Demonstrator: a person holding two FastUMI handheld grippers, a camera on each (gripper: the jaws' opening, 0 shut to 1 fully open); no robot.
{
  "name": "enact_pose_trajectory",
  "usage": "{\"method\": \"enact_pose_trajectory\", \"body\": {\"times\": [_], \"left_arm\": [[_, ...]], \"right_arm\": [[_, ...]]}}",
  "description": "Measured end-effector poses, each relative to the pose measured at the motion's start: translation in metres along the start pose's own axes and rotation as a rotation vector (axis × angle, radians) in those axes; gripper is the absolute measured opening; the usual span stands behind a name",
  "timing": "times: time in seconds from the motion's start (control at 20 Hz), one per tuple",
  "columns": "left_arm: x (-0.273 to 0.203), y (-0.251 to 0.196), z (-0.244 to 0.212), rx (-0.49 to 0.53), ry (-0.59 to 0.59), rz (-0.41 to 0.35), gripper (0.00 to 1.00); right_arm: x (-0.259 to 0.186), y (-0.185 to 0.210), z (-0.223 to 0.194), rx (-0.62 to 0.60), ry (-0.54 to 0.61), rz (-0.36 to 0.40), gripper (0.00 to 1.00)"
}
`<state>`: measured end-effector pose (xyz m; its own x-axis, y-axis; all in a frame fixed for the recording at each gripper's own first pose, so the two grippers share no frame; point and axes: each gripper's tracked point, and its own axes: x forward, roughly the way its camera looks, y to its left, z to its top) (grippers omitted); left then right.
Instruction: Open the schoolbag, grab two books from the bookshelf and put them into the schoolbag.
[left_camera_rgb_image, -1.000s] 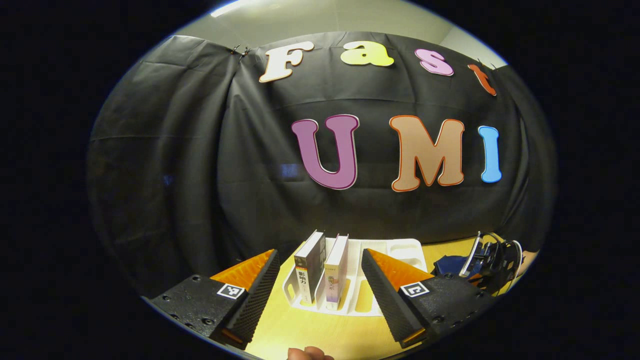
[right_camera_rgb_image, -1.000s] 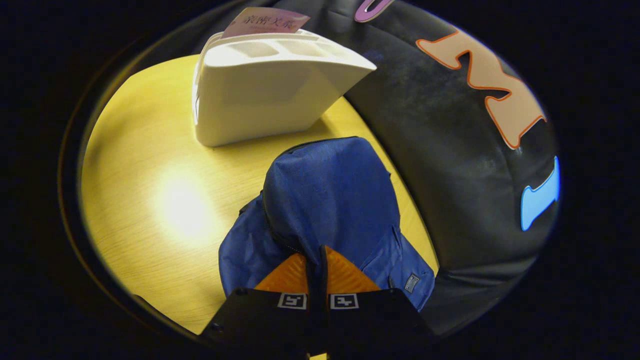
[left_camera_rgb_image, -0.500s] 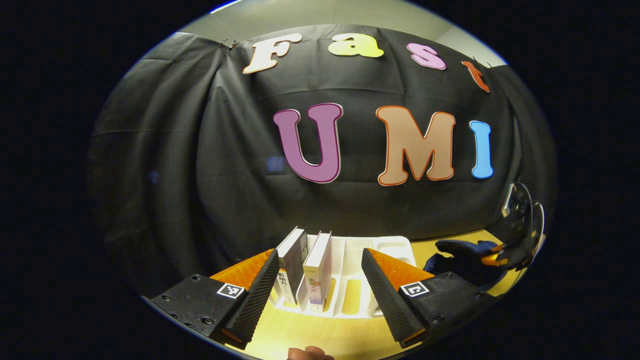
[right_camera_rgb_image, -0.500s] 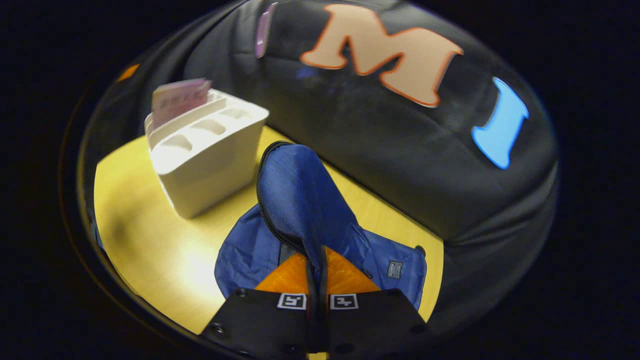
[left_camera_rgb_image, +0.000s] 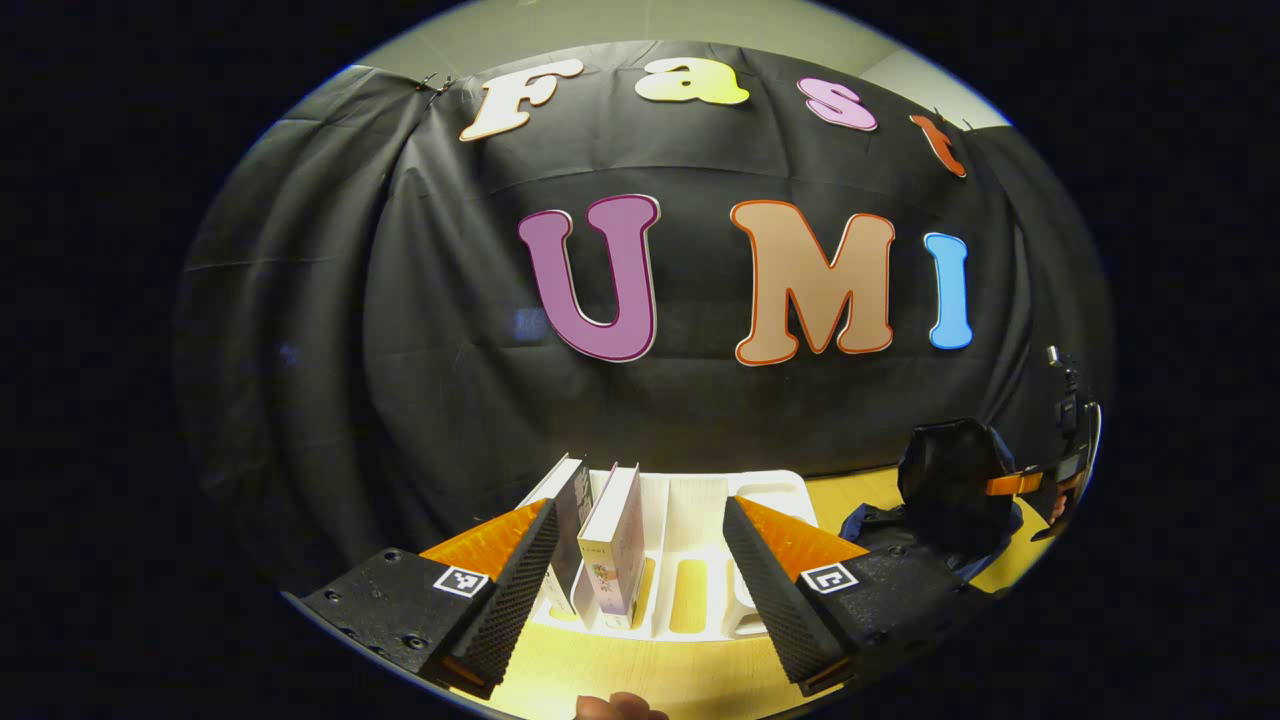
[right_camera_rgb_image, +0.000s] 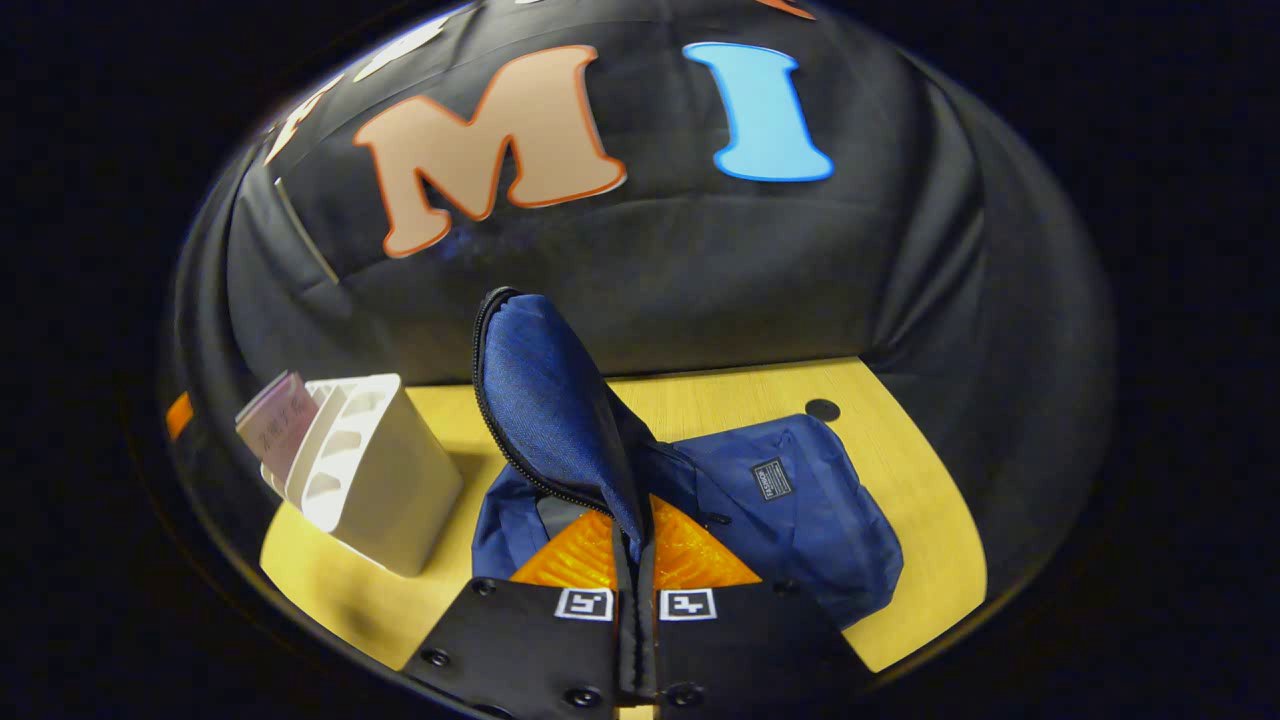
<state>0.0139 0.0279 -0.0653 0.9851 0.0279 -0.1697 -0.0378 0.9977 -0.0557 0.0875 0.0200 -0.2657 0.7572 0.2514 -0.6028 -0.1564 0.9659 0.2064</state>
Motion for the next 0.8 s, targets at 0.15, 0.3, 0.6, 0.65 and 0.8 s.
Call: {"method": "enact_pose_trajectory", "body": {"times": [0.15,0.3,0.6,0.65,0.8], "left_arm": [[0.006,0.005,-0.005,0.001,0.010,0.012,0.97],[0.020,0.010,-0.012,-0.010,0.023,0.018,0.97],[0.074,0.021,-0.041,0.057,0.153,0.018,0.97],[0.082,0.024,-0.050,0.058,0.196,0.016,0.97],[0.109,0.034,-0.082,0.041,0.358,0.011,0.97]], "right_arm": [[-0.001,0.000,0.000,0.173,-0.015,-0.006,0.01],[-0.001,-0.001,0.003,0.298,-0.024,-0.006,0.01],[-0.003,-0.001,0.006,0.345,-0.030,-0.013,0.03],[-0.003,-0.002,0.005,0.336,-0.029,-0.015,0.03],[-0.002,-0.001,0.003,0.332,-0.023,-0.017,0.03]]}}
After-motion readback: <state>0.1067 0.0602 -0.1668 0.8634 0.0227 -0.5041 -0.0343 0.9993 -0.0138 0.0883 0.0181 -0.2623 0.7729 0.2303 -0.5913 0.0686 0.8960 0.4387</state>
